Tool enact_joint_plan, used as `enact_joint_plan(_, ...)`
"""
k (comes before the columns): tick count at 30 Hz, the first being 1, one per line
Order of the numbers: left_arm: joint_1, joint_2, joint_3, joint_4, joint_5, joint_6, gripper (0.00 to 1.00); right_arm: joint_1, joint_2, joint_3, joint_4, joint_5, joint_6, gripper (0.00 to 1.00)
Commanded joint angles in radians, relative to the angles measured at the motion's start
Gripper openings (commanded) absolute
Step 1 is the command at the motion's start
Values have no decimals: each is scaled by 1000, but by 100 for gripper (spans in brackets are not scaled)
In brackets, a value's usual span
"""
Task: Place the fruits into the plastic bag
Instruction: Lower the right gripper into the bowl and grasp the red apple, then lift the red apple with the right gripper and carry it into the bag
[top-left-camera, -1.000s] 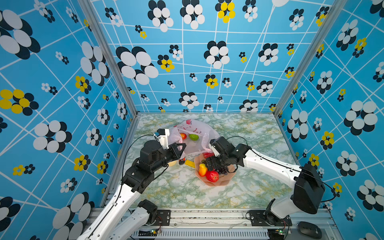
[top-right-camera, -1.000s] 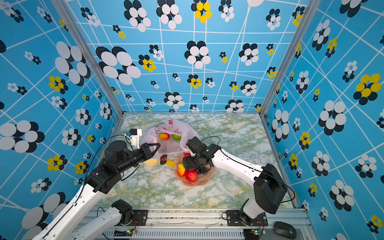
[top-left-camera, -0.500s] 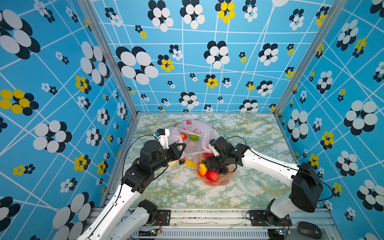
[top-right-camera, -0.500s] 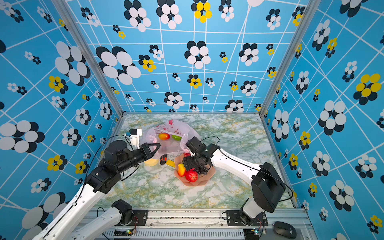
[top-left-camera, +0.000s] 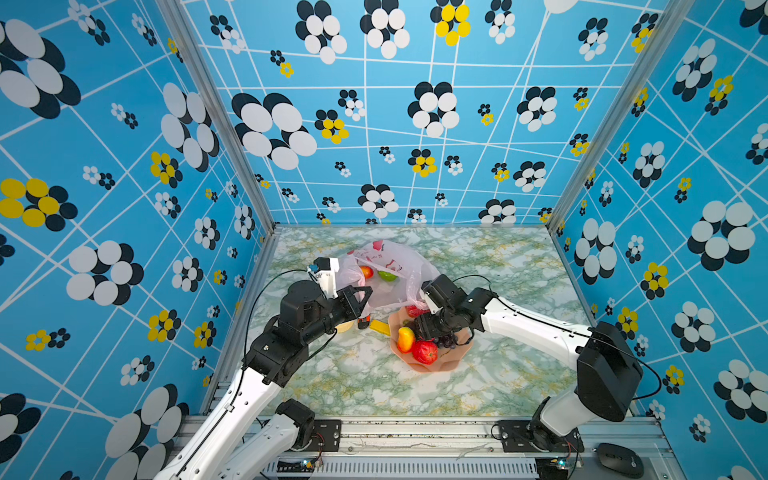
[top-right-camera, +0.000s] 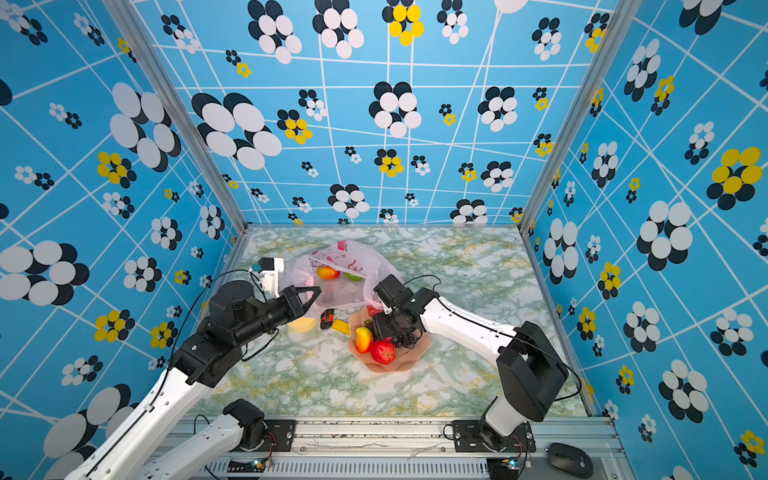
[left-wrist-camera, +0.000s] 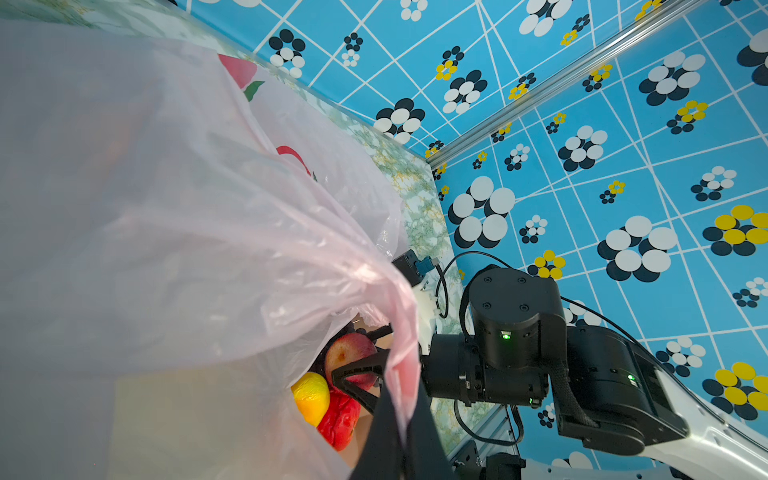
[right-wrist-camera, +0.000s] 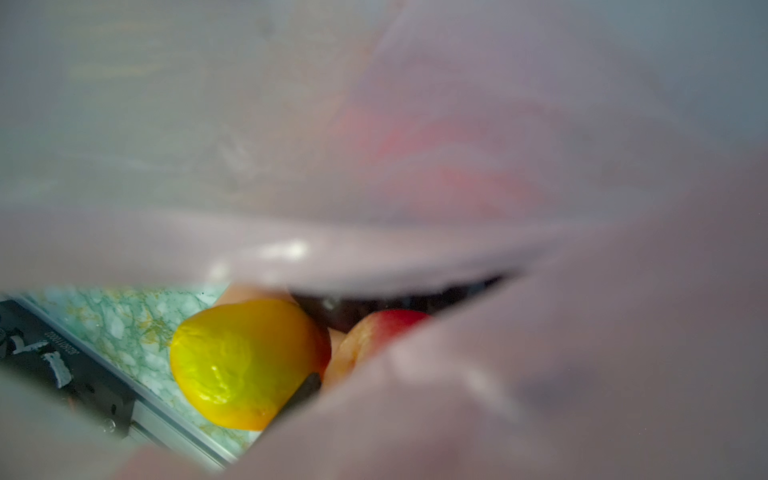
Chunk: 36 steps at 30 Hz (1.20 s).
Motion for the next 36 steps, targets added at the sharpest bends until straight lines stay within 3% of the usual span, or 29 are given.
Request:
enact_joint_plan(1, 6, -8, 2, 18, -10, 6, 0, -10, -44, -14, -4, 20, 10, 62)
enact_joint_plan(11, 6, -8, 4, 23, -8, 3, 0, -16, -151, -22, -6, -20, 48, 60)
enact_joint_plan(23, 4, -3, 7, 34, 2, -4, 0, -47, -463, 4, -47, -112, 133, 60)
enact_joint_plan(30, 4, -13, 7, 37, 12, -7, 0, -47, -331, 193, -1, -217, 130, 61)
enact_joint_plan(36, 4, -9, 13, 47, 22, -2, 0, -47, -33, 374, 40, -343, 122, 60)
